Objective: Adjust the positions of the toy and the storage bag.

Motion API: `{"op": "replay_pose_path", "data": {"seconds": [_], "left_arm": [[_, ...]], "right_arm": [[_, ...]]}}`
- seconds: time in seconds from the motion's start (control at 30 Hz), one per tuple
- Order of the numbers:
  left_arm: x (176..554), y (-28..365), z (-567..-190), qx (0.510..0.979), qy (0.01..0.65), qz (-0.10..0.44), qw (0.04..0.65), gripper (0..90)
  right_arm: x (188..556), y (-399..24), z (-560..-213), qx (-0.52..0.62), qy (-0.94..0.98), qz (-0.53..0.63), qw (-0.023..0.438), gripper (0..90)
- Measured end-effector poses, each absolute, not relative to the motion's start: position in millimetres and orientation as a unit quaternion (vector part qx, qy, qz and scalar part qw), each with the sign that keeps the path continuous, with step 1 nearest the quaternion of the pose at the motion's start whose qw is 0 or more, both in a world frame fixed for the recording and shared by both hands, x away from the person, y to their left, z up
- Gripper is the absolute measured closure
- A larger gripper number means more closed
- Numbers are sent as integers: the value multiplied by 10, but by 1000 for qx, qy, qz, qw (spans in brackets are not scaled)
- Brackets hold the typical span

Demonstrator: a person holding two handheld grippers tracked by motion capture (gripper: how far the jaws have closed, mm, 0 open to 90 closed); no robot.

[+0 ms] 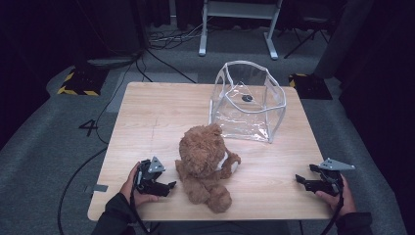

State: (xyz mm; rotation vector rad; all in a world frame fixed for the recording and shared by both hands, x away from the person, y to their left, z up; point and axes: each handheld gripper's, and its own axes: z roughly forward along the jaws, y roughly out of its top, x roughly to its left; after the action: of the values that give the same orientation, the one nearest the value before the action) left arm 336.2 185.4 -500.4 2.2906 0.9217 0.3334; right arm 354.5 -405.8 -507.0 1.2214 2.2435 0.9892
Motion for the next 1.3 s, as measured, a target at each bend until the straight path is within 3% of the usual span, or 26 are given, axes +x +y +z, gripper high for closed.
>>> {"op": "replay_pose_path", "data": {"seconds": [1.3], "left_arm": [[2990,1715,-4211,829,318,180,424,164]], "right_arm": [[3546,-4057,-5070,437,802,354,200,185]]}}
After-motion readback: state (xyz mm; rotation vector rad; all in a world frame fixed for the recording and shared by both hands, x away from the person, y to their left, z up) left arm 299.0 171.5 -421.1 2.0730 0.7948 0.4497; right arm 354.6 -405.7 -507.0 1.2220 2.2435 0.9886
